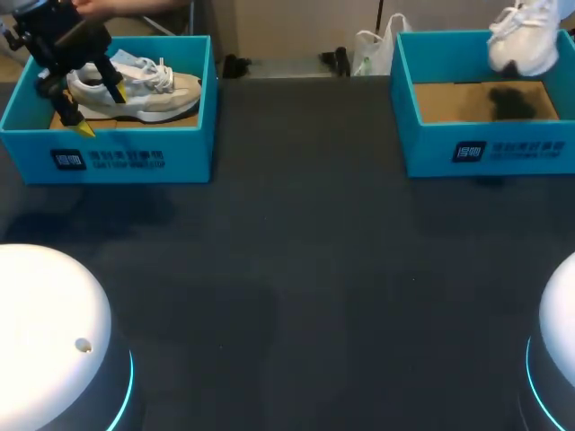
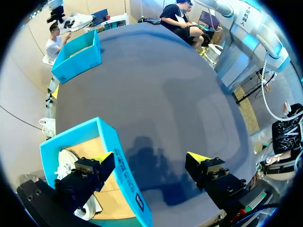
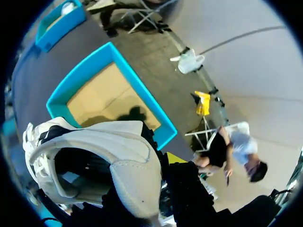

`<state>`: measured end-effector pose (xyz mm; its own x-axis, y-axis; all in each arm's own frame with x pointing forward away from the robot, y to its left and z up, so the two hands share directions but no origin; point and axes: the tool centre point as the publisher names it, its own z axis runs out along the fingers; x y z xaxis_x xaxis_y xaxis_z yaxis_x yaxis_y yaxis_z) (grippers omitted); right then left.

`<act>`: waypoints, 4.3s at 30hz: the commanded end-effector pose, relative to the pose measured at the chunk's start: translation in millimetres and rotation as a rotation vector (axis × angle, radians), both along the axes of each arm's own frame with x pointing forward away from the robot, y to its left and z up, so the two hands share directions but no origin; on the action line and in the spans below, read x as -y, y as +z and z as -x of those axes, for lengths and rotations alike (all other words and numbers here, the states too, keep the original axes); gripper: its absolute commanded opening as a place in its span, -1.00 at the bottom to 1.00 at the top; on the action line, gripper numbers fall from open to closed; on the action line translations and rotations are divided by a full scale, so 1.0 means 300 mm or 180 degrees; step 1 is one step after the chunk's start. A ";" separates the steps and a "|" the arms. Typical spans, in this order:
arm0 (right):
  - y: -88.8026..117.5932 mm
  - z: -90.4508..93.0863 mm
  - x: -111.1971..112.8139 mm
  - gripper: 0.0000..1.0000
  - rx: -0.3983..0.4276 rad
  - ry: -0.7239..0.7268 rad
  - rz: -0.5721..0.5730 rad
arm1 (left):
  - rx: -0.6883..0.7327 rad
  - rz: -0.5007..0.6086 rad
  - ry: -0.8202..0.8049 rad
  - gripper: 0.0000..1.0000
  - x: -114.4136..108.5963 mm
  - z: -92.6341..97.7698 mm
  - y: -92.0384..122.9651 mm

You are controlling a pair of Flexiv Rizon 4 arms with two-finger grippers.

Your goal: Take the shoe out of the shoebox, open the shoe tongue, remove and reinsert the insole, then place the shoe into the shoebox

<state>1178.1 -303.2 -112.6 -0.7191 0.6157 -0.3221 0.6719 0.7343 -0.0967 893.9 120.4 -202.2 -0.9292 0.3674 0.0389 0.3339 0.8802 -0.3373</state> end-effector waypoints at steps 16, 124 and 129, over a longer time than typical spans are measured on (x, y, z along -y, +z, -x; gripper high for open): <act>-0.025 0.107 0.050 -1.00 0.0485 -0.2317 -0.0163 | 0.0006 -0.0008 -0.0001 1.00 -0.001 0.003 0.001; -0.511 0.435 0.110 -1.00 0.0578 -0.3364 -0.0165 | 0.0006 -0.0008 -0.0001 1.00 -0.001 0.003 0.001; -0.565 0.438 0.149 -1.00 0.0564 -0.3397 -0.0305 | 0.0006 -0.0008 -0.0001 1.00 -0.001 0.003 0.001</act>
<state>1048.3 -336.3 -272.2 0.2527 0.9149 -0.3148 0.9675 -0.2393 0.0811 894.0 120.4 -202.3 -0.9293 0.3673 0.0389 0.3338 0.8802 -0.3373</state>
